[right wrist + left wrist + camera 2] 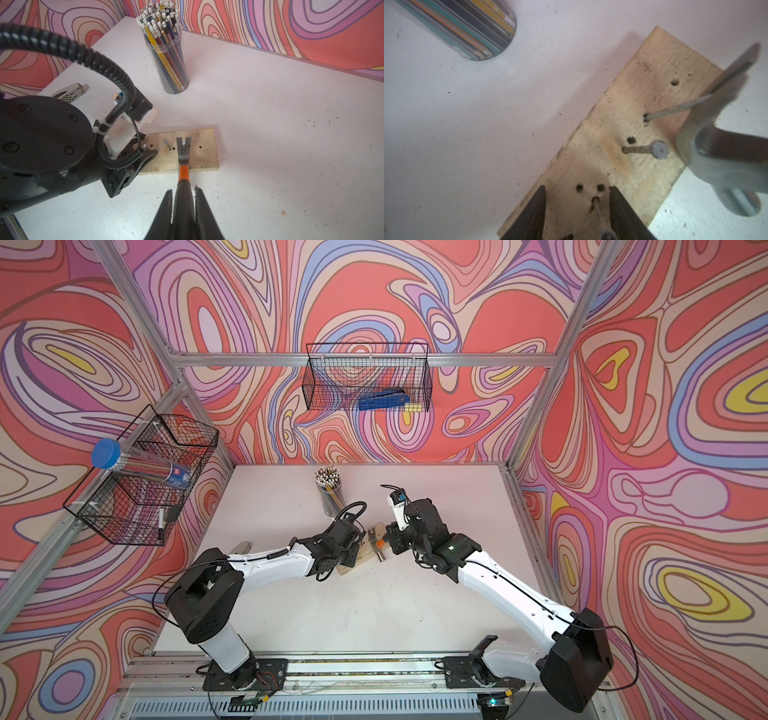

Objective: Use a claw hammer to pull out a nail
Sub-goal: Remove the nail from the mounting plate.

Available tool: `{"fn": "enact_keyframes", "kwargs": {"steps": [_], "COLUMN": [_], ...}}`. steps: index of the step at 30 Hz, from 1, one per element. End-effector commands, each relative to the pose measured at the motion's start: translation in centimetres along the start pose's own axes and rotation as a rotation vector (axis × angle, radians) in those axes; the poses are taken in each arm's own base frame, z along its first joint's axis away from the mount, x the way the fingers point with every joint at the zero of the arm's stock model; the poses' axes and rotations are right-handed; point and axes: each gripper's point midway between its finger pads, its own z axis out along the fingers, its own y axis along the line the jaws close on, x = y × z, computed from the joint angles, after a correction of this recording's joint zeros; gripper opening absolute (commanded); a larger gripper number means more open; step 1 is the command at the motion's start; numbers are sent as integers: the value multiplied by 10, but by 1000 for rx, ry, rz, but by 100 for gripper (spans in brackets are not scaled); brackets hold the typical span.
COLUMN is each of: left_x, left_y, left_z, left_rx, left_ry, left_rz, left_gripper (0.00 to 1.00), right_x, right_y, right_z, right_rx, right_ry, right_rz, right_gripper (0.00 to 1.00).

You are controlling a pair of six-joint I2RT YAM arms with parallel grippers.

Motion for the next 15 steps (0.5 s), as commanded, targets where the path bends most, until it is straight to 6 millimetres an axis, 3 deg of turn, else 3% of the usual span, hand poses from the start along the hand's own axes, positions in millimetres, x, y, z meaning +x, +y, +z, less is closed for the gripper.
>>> {"fn": "enact_keyframes", "kwargs": {"steps": [1, 15], "left_x": [78, 83], "left_y": [10, 10], "left_z": [16, 17], "left_rx": [-34, -38], "left_ry": [249, 261], "left_rz": [78, 75], "left_gripper": [49, 49], "right_x": [74, 79], "right_y": [-19, -24], "right_z": [32, 34], "right_rx": [85, 111], "right_ry": [201, 145], "right_rz": [17, 48], "right_gripper": [0, 0]}}
